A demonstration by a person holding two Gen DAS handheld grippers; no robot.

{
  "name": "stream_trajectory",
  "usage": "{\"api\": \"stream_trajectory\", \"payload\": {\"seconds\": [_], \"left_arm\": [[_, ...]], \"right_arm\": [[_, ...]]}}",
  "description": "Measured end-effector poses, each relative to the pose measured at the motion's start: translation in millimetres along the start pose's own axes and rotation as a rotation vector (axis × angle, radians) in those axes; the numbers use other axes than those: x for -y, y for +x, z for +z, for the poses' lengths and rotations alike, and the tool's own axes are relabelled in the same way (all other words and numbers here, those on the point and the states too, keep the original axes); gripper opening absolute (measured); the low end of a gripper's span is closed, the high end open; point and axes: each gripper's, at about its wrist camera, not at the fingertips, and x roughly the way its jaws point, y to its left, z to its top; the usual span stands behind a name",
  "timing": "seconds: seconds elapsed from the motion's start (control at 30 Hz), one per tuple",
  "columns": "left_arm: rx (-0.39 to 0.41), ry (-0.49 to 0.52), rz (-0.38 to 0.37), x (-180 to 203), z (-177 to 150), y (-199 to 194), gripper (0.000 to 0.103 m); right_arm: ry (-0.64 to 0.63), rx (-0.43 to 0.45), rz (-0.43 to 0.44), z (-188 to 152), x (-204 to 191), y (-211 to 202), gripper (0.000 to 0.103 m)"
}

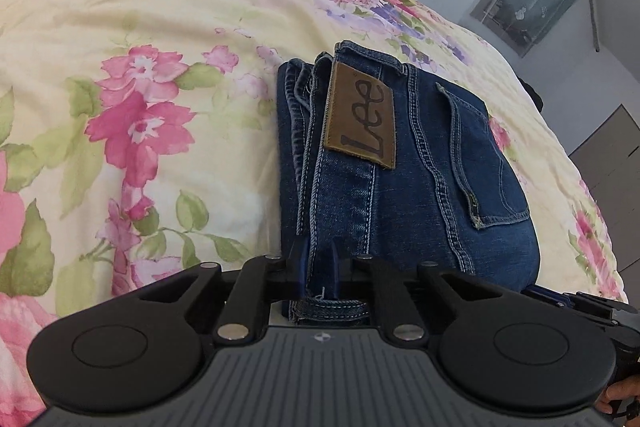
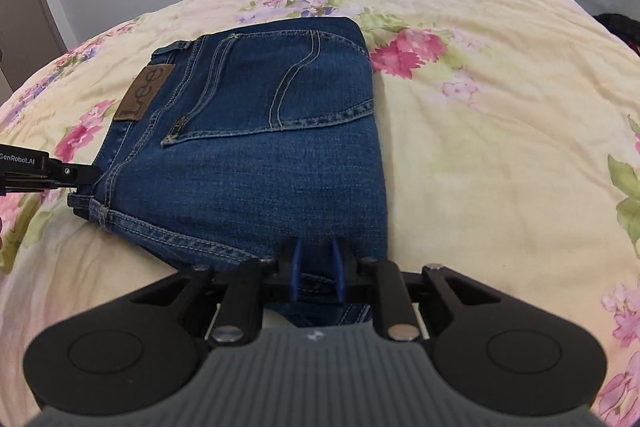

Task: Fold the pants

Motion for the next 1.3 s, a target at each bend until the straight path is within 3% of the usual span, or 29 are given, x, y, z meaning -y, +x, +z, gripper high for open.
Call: {"api": "stream_trajectory", "payload": {"seconds": [0.23,0.37,0.53,0.7,0.8,0.83,0.9,0.97,1.2,1.3], "left_arm": [[0.035,-0.007,0.01,-1.8,-7.1,0.1,0.019],[0.029,-0.011,0.031,-1.5,-3.4,-4.8,0.032],[0.023,-0.024,0.039,-3.4,0.4,-8.0,0.041],[0.022,-0.007,0.049,-1.8,5.2,-13.3,0.043],[0.054,0.01,0.055,-1.5,11.6,-21.1,0.045],[0.068,0.001,0.045,-3.7,14.5,-24.0,0.048],[0.095,-0.046,-0.003,-12.1,22.5,-27.8,0.068],[0.103,-0.103,-0.055,-22.2,30.9,-25.6,0.073],[0.029,-0.355,-0.243,-57.5,39.7,30.0,0.078],[0.044,-0.411,-0.32,-64.7,40.3,51.5,0.078]], "right_arm": [[0.001,0.047,-0.024,-10.3,-2.9,8.2,0.014],[0.055,0.07,0.011,-10.0,5.6,2.8,0.014],[0.071,0.096,0.046,-12.6,10.5,-0.4,0.016],[0.111,0.119,0.095,-8.1,11.6,-12.9,0.041],[0.084,0.139,0.06,0.8,8.7,-23.6,0.045],[0.09,0.149,0.06,5.1,9.9,-27.1,0.046],[0.119,0.15,0.077,15.7,15.3,-29.9,0.056],[0.152,0.126,0.099,26.0,23.1,-24.2,0.06],[0.403,0.019,0.22,52.9,76.1,33.5,0.061],[0.518,0.004,0.327,56.9,93.9,56.7,0.061]]}}
